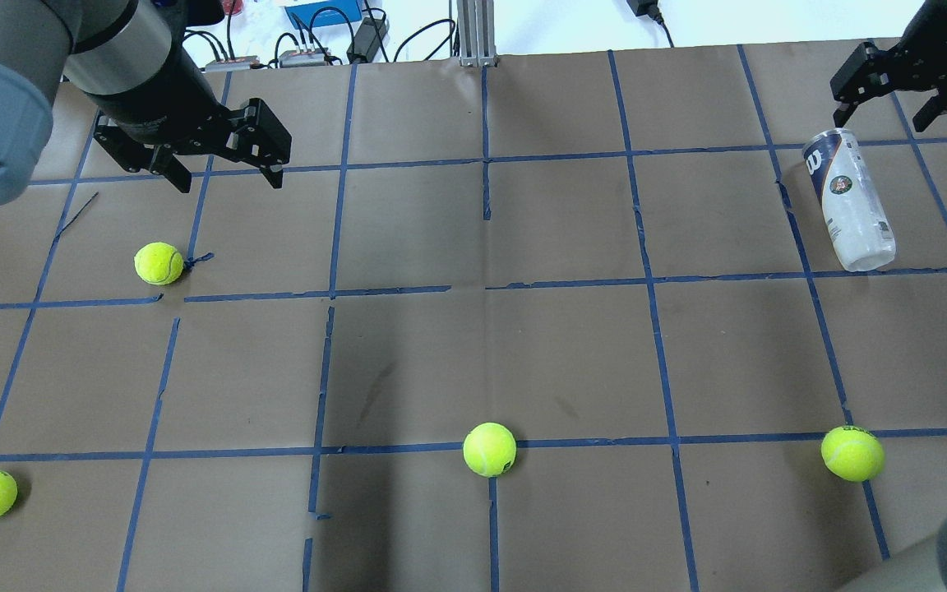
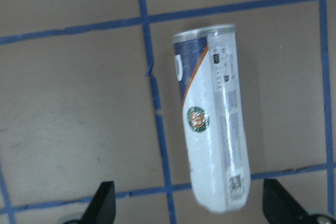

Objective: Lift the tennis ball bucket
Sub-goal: 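Lower the right gripper onto the white Wilson can and grasp it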

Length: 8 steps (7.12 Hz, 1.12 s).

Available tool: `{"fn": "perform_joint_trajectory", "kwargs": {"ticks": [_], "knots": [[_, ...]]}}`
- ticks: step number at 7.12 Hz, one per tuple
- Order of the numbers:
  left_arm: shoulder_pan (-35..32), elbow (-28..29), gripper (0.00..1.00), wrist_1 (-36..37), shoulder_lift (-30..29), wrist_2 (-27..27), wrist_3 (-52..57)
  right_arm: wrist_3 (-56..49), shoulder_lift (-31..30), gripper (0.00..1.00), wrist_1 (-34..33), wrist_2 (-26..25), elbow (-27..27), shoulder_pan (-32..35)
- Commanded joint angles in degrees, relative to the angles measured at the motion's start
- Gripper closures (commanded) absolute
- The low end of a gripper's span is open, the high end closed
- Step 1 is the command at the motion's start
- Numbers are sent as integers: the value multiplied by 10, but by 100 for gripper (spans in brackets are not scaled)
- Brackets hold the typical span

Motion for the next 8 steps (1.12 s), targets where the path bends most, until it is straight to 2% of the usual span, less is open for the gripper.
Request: {"fn": "perform_joint_trajectory", "kwargs": {"ticks": [1, 2, 3, 4, 5, 8], "knots": [[0, -2, 0, 1, 1, 0, 0, -11, 99, 0, -85, -11, -43, -9], [0, 0, 0, 0, -1, 0, 0, -9, 125, 1, -96, -7, -59, -9], [1, 3, 0, 0, -1, -2, 2, -9, 153, 0, -161, -3, -61, -9], [0, 4, 0, 0, -1, -2, 2, -3, 162, 0, -172, 4, -62, -9], [0, 12, 0, 0, -4, -2, 3, 16, 155, 0, -161, 21, -62, -7], [0, 14, 0, 0, -7, -2, 4, 19, 145, 0, -130, 28, -56, 1]]}}
